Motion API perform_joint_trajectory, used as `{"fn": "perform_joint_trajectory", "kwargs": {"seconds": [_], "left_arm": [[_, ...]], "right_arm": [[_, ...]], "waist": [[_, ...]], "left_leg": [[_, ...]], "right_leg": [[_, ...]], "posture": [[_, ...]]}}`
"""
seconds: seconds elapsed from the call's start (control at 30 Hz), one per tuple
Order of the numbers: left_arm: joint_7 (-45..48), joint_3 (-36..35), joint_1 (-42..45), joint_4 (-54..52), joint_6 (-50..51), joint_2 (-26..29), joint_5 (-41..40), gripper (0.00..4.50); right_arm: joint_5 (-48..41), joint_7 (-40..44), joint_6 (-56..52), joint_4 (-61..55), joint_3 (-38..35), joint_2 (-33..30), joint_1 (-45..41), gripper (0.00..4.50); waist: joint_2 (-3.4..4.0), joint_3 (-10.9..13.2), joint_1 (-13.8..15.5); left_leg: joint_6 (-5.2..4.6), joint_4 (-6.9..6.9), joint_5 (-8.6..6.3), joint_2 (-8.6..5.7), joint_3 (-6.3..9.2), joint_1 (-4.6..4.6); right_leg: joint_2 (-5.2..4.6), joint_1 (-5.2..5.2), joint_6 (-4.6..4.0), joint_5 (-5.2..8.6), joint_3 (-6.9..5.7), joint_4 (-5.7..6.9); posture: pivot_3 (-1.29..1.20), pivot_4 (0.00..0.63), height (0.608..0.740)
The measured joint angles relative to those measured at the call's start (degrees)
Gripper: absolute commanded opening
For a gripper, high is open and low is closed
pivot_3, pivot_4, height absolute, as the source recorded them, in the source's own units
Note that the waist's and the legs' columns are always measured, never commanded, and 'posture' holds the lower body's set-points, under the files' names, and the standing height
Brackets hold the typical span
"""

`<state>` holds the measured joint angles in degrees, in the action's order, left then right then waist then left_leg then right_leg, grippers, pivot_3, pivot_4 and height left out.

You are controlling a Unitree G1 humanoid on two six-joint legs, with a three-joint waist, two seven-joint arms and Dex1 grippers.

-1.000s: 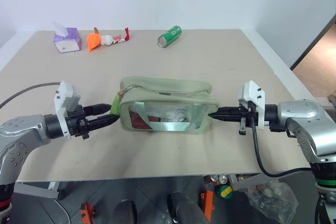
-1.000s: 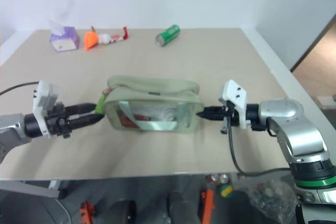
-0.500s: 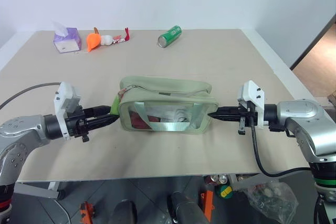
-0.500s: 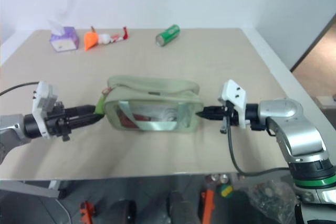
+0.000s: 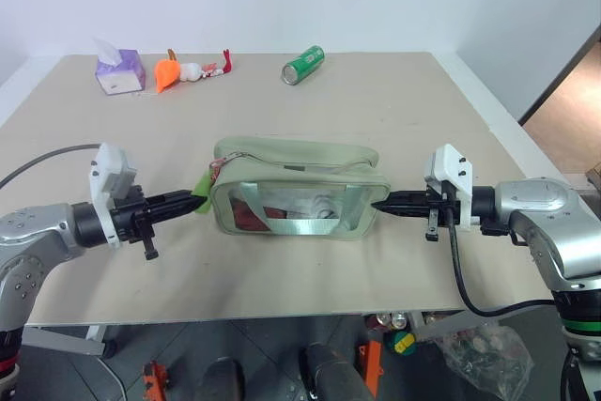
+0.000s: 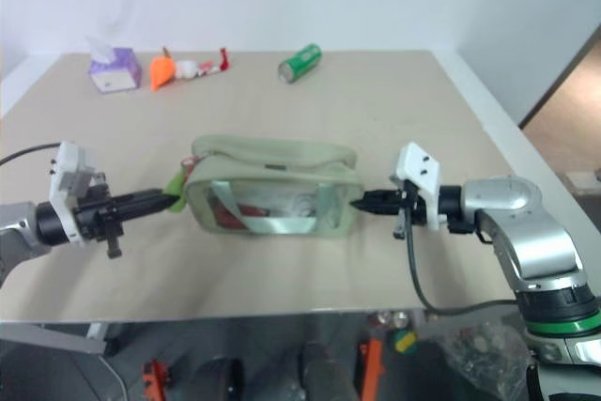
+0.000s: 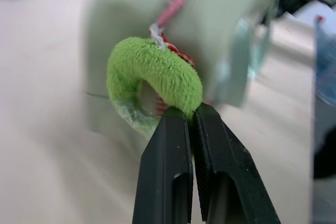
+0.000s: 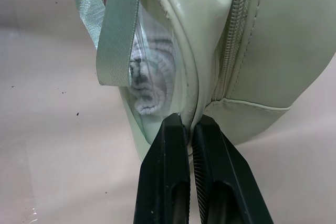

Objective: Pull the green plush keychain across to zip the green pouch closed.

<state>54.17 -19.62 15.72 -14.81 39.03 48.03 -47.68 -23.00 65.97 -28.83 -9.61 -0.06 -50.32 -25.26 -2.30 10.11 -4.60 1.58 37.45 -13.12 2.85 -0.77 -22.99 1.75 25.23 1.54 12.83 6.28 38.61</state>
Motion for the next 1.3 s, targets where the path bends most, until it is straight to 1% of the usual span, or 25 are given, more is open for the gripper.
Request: {"fn": "perform_joint_trajectory", "kwargs": {"seconds": [0.07,0.1,0.13,0.23,0.33,0.4,0.5,0.53,0.57,0.63,0.73,0.77,0.87,0.93,1.07,1.17,1.23,1.3], "left_arm": [[-1.16,-2.23,4.88,1.14,0.26,0.00,-2.56,0.07],[-1.17,-2.26,4.94,1.15,0.26,0.00,-2.59,0.07],[-1.83,-3.85,8.32,1.46,0.30,0.16,-4.56,0.07],[-2.61,-2.62,11.90,2.43,1.03,-0.38,-5.21,0.07],[-2.34,1.47,15.25,1.96,0.93,-0.84,-4.25,0.07],[-1.26,5.96,16.49,0.47,0.57,-0.98,-2.07,0.07],[0.20,12.39,17.93,-0.16,-1.21,-2.62,2.39,0.07],[0.29,13.73,18.28,-0.13,-1.46,-3.35,3.19,0.55],[0.34,14.24,18.56,-0.11,-1.49,-3.85,3.55,0.77],[0.71,14.65,18.88,0.04,-1.50,-4.22,3.80,1.37],[1.41,14.60,18.89,0.50,-1.40,-4.23,3.77,2.43],[1.43,14.50,18.89,0.77,-1.34,-4.23,3.71,2.73],[1.41,13.14,18.89,1.19,-1.11,-4.24,3.11,3.83],[1.30,11.53,18.89,1.40,-0.96,-4.23,2.02,4.44],[0.41,7.44,18.86,1.38,0.41,-4.22,-1.17,4.48],[-0.35,1.56,16.79,1.50,3.08,-2.87,-5.43,4.48],[0.52,-0.48,11.99,1.13,3.54,0.42,-4.95,4.48],[2.68,-0.71,4.91,0.12,3.13,2.99,-2.63,4.48]], "right_arm": [[0.08,0.02,0.00,0.00,0.03,0.03,-0.05,0.00],[0.08,0.02,0.00,0.00,0.03,0.03,-0.05,0.00],[0.10,0.07,0.00,0.00,0.17,0.08,-0.18,0.00],[0.16,0.12,0.00,0.02,0.38,0.18,-0.59,0.00],[0.27,0.11,0.00,0.14,0.68,0.25,-0.88,0.00],[0.28,0.09,0.00,0.15,0.83,0.34,-1.00,0.00],[0.28,-0.07,-0.02,0.16,0.86,0.47,-1.02,0.00],[0.26,-0.16,-0.02,0.08,0.86,0.55,-0.96,0.00],[0.24,-0.25,-0.03,0.05,0.86,0.58,-0.91,0.00],[0.22,-0.57,-0.09,-0.26,0.83,0.58,-0.70,0.00],[0.09,-1.12,-0.18,-0.71,0.54,0.58,-0.14,0.00],[0.07,-1.15,-0.23,-0.93,0.42,0.57,0.01,0.00],[0.05,-1.20,-0.36,-1.23,0.30,0.55,0.17,0.00],[0.05,-1.20,-0.53,-1.36,0.29,0.55,0.18,0.00],[0.07,-1.20,-0.61,-1.37,0.29,0.56,0.16,0.00],[0.06,-1.14,-0.60,-1.41,0.47,0.65,0.03,0.00],[0.03,-1.08,-0.58,-1.44,0.64,0.73,-0.02,0.00],[0.06,-1.07,-0.55,-1.42,0.71,0.75,-0.14,0.00]], "waist": [[-0.04,0.02,-0.02],[-0.04,0.02,-0.03],[0.01,0.00,-0.22],[-0.02,0.02,-0.24],[-0.02,0.02,-0.18],[-0.02,0.02,-0.29],[-0.02,0.02,-0.32],[-0.02,0.02,-0.37],[-0.02,0.02,-0.39],[-0.02,0.02,-0.39],[-0.02,0.02,-0.39],[-0.02,0.02,-0.39],[-0.02,0.02,-0.39],[-0.02,0.02,-0.39],[-0.03,0.02,-0.40],[-0.02,0.02,-0.59],[-0.01,0.01,-0.85],[-0.02,0.01,-0.87]], "left_leg": [[0.00,0.01,0.00,0.00,-0.02,0.00],[0.00,0.01,0.00,0.00,-0.02,0.00],[0.00,-0.01,-0.01,-0.01,-0.14,0.07],[0.00,-0.05,-0.01,0.00,-0.05,0.03],[0.00,-0.04,-0.01,-0.01,-0.02,0.03],[0.00,-0.04,-0.01,-0.02,-0.05,0.03],[0.00,-0.04,0.00,-0.02,-0.03,0.03],[0.00,-0.04,0.00,-0.01,-0.02,0.03],[0.00,-0.04,0.00,-0.01,-0.02,0.04],[0.00,-0.04,0.00,0.00,-0.01,0.04],[0.00,-0.03,0.00,0.00,0.00,0.04],[0.00,-0.02,0.00,0.00,0.00,0.04],[0.00,-0.01,0.00,0.00,0.00,0.04],[0.00,-0.01,0.00,0.00,0.00,0.04],[0.00,-0.01,0.00,0.00,0.01,0.03],[-0.01,-0.02,-0.01,0.02,-0.01,0.06],[-0.01,-0.07,-0.01,0.02,-0.01,0.10],[0.00,-0.08,-0.01,0.02,0.01,0.10]], "right_leg": [[0.00,0.00,0.04,-0.03,0.01,0.00],[0.00,0.00,0.05,-0.04,0.02,0.00],[-0.02,-0.04,0.22,-0.12,0.10,0.00],[0.03,0.00,0.21,-0.11,0.05,0.00],[0.04,-0.03,0.22,-0.12,0.07,0.00],[0.04,-0.03,0.23,-0.12,0.10,0.00],[0.06,-0.03,0.22,-0.13,0.08,0.00],[0.07,-0.02,0.22,-0.13,0.09,0.01],[0.08,-0.02,0.22,-0.13,0.09,0.03],[0.09,-0.02,0.22,-0.13,0.09,0.04],[0.08,-0.03,0.22,-0.12,0.08,0.04],[0.08,-0.04,0.22,-0.13,0.09,0.04],[0.08,-0.03,0.23,-0.13,0.09,0.04],[0.08,-0.03,0.23,-0.13,0.08,0.04],[0.08,-0.03,0.23,-0.13,0.08,0.05],[0.08,-0.02,0.22,-0.12,0.09,0.06],[0.08,-0.02,0.17,-0.08,0.09,0.08],[0.07,-0.02,0.14,-0.05,0.06,0.09]], "posture": [[0.00,0.150,0.740],[0.00,0.150,0.740],[0.00,0.150,0.740],[0.00,0.150,0.740],[0.00,0.150,0.740],[0.00,0.150,0.740],[0.00,0.150,0.740],[0.00,0.150,0.740],[0.00,0.150,0.740],[0.00,0.150,0.740],[0.00,0.150,0.740],[0.00,0.150,0.740],[0.00,0.150,0.740],[0.00,0.150,0.740],[0.00,0.150,0.740],[0.00,0.150,0.740],[0.00,0.150,0.740],[0.00,0.150,0.740]]}}
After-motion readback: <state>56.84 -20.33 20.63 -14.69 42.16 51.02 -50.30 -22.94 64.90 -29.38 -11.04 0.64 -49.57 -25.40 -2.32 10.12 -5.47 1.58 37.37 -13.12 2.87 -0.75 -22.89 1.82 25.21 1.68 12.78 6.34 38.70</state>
